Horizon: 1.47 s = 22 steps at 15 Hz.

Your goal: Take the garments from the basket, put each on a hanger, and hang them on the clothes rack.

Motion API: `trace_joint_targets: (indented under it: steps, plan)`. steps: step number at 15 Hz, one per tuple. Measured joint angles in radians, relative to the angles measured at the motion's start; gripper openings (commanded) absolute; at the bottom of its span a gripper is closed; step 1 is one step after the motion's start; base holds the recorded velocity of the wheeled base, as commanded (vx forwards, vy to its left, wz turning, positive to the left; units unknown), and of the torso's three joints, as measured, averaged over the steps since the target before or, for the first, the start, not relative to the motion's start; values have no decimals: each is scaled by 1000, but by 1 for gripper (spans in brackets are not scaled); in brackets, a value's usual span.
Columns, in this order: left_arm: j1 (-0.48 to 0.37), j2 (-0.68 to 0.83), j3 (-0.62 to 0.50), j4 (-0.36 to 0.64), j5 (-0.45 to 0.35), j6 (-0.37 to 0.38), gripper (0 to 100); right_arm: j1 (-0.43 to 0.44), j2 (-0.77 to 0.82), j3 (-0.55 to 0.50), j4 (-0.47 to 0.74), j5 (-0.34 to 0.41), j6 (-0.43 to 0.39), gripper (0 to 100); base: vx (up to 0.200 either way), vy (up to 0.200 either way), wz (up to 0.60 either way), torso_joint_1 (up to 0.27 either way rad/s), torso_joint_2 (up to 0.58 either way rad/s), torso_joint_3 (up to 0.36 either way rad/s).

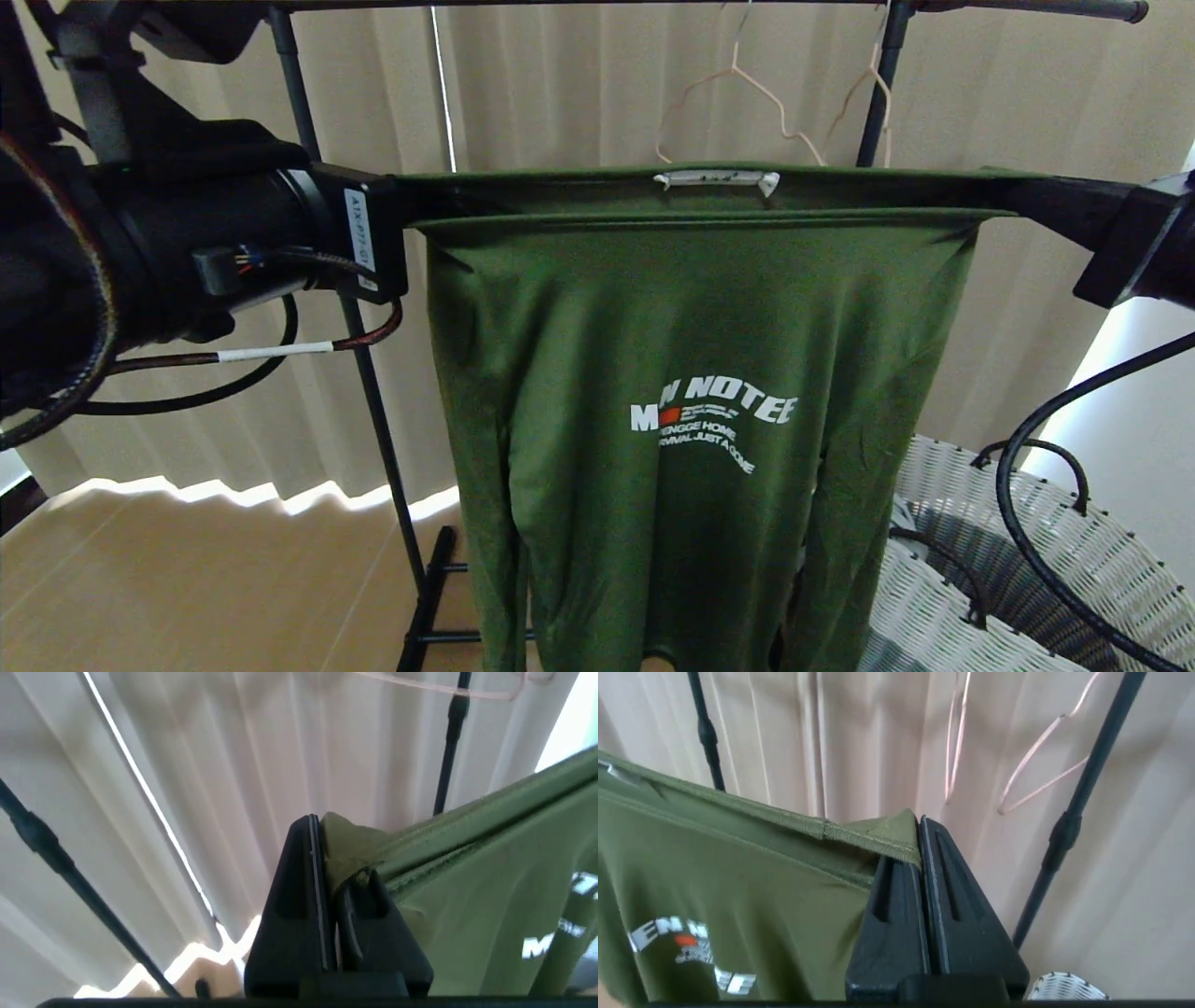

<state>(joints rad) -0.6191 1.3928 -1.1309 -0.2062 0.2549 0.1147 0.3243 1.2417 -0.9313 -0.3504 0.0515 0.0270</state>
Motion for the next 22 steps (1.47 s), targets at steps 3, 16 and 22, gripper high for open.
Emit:
trace_joint_targets:
  steps: [3,16,22]
  plan:
    - [2,57,-77,-9,0,-1,0,1,-72,5,112,5,-1,0,0,0,0,0,0,0]
    - [-2,227,-186,-56,-4,-4,0,160,-337,66,389,56,0,0,0,0,0,0,0,0]
    - [2,17,-72,196,-138,0,0,20,-146,50,30,32,4,0,0,0,0,0,0,0]
